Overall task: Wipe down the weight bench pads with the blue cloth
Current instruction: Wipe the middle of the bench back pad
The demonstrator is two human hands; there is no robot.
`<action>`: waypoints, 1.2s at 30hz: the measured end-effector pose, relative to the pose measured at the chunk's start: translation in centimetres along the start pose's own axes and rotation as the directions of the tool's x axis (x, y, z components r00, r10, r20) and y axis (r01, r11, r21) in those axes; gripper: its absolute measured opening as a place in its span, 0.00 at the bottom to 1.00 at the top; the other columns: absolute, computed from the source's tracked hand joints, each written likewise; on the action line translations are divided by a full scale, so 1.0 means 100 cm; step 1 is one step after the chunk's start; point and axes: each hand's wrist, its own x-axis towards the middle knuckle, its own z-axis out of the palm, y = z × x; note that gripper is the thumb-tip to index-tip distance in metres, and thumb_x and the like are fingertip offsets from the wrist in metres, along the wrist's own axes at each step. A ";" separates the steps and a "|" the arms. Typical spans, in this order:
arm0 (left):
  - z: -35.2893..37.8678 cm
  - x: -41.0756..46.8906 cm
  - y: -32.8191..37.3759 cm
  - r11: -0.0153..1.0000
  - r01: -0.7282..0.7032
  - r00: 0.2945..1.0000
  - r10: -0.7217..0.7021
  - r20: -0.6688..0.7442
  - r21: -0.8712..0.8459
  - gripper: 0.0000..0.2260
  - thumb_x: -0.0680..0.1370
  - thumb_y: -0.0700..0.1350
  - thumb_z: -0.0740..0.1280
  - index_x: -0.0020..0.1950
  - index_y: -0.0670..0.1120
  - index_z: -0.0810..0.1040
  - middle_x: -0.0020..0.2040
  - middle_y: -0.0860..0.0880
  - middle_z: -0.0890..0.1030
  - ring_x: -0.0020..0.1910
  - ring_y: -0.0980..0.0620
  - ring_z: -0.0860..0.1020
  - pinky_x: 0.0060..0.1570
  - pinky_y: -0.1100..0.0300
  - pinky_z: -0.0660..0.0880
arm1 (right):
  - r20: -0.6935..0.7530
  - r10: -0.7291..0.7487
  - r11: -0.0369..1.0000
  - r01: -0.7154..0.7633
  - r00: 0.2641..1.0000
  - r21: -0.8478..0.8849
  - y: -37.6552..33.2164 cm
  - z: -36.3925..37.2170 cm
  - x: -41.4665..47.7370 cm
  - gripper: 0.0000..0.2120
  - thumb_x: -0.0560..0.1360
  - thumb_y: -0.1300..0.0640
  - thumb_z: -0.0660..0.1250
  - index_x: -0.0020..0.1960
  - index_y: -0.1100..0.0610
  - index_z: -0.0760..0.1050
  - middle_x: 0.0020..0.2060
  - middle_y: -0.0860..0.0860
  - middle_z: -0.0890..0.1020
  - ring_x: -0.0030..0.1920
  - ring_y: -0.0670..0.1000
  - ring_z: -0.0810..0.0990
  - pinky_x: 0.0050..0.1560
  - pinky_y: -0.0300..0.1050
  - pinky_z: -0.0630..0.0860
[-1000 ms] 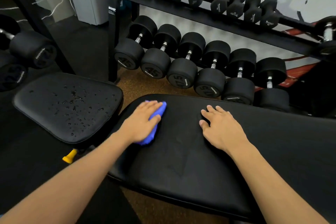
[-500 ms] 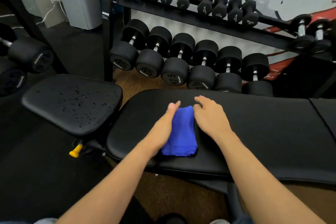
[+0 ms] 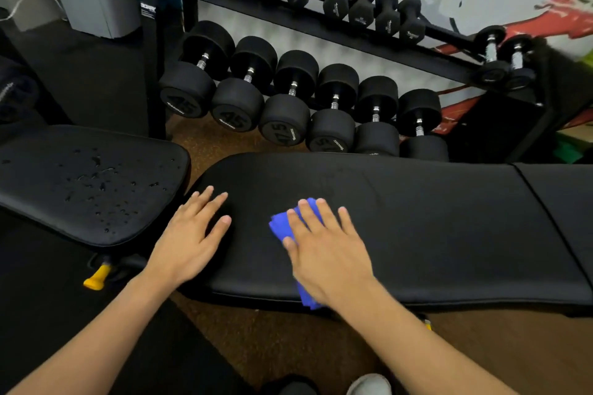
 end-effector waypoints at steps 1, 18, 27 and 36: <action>0.002 0.007 -0.003 1.000 -0.017 1.000 0.016 0.024 0.018 0.32 0.80 0.71 0.49 0.81 0.59 0.59 0.83 0.54 0.54 0.82 0.53 0.49 0.79 0.49 0.48 | -0.038 0.076 0.996 -0.078 0.996 -0.049 0.020 -0.002 0.015 0.31 0.81 0.44 0.42 0.79 0.55 0.62 0.78 0.54 0.63 0.79 0.60 0.57 0.76 0.64 0.56; 0.012 0.018 -0.013 0.996 -0.026 0.999 0.023 0.042 0.080 0.33 0.77 0.71 0.44 0.81 0.62 0.59 0.82 0.55 0.57 0.82 0.53 0.51 0.80 0.50 0.49 | -0.083 0.335 0.933 -0.343 0.938 -0.110 0.074 -0.012 0.064 0.26 0.83 0.48 0.48 0.78 0.56 0.62 0.77 0.57 0.64 0.77 0.63 0.58 0.74 0.58 0.60; 0.011 0.020 -0.011 0.996 -0.022 0.999 0.019 0.040 0.092 0.34 0.77 0.71 0.43 0.81 0.61 0.58 0.82 0.54 0.57 0.82 0.52 0.51 0.79 0.50 0.48 | -0.078 0.122 0.990 -0.127 0.989 -0.067 0.016 -0.001 -0.003 0.27 0.80 0.46 0.49 0.71 0.56 0.73 0.71 0.55 0.75 0.73 0.61 0.70 0.68 0.58 0.72; 0.013 0.019 -0.011 0.996 -0.016 1.000 0.014 0.019 0.091 0.33 0.77 0.70 0.44 0.81 0.62 0.59 0.82 0.55 0.57 0.82 0.52 0.52 0.80 0.49 0.49 | -0.092 0.383 0.915 -0.391 0.919 -0.099 0.083 -0.014 0.088 0.25 0.84 0.47 0.49 0.76 0.57 0.64 0.75 0.56 0.67 0.74 0.63 0.60 0.71 0.55 0.63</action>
